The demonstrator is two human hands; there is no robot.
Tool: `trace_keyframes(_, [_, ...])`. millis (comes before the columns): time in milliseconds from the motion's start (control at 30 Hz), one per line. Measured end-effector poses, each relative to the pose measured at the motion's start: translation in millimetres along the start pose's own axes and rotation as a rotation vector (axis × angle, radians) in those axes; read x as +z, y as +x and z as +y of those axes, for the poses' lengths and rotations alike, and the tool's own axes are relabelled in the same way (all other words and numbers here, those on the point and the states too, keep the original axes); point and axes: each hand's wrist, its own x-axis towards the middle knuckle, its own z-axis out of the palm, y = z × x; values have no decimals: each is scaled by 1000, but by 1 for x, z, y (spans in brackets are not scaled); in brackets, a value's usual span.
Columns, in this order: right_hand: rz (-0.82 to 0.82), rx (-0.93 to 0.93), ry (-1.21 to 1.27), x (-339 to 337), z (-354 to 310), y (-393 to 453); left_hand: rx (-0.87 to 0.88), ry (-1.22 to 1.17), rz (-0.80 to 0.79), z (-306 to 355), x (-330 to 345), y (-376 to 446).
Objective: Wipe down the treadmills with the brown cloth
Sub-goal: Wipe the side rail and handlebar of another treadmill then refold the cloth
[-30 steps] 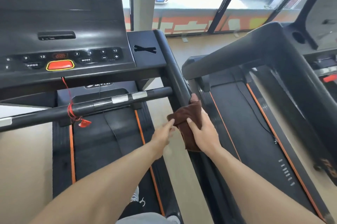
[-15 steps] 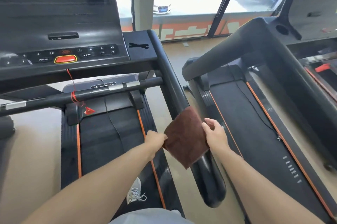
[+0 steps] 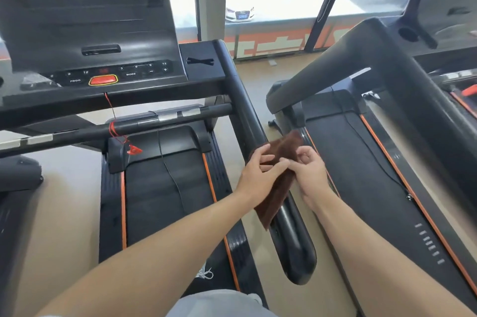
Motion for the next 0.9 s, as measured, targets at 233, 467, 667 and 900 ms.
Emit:
trace_keyframes(233, [-134, -60, -94, 25, -11, -27, -119, -245, 56, 1, -12, 4])
trace_keyframes(467, [-59, -54, -136, 45, -10, -26, -169, -374, 61, 2, -18, -5])
trace_keyframes(667, [66, -147, -199, 64, -6, -36, -131, -510, 52, 6, -29, -14])
trace_keyframes(900, [27, 117, 219, 86, -7, -43, -106, -314, 367, 7, -62, -7])
